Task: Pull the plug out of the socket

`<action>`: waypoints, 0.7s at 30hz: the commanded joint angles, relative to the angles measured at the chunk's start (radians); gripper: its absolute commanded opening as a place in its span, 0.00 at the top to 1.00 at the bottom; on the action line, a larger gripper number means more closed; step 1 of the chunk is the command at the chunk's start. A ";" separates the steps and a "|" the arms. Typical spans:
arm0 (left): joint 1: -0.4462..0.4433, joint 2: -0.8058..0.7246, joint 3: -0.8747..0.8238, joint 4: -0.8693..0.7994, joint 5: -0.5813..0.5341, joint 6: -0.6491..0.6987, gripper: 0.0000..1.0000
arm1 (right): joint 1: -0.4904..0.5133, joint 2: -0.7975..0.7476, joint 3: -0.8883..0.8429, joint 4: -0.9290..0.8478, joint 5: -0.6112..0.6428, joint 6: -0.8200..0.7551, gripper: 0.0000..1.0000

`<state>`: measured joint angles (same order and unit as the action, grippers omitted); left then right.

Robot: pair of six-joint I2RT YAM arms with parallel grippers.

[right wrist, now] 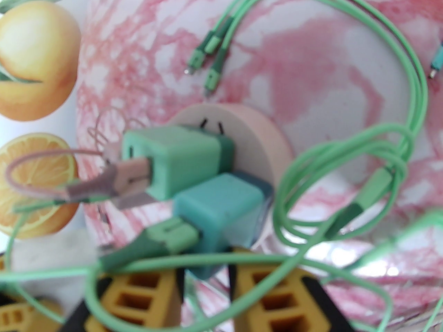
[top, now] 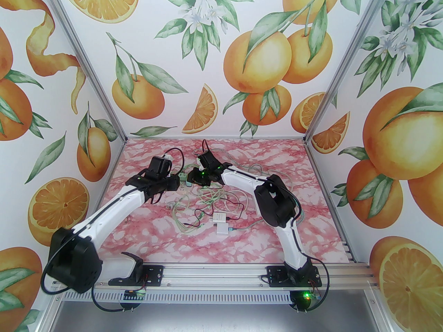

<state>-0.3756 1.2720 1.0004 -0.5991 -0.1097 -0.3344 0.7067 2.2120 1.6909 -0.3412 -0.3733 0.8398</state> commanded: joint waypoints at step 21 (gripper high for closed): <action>0.005 -0.444 -0.295 -0.277 -0.241 -0.335 0.99 | -0.012 0.084 -0.037 -0.170 0.105 -0.027 0.72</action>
<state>-0.3775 0.8497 0.7311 -0.8745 -0.3321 -0.5991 0.7055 2.2124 1.6936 -0.3450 -0.3733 0.8360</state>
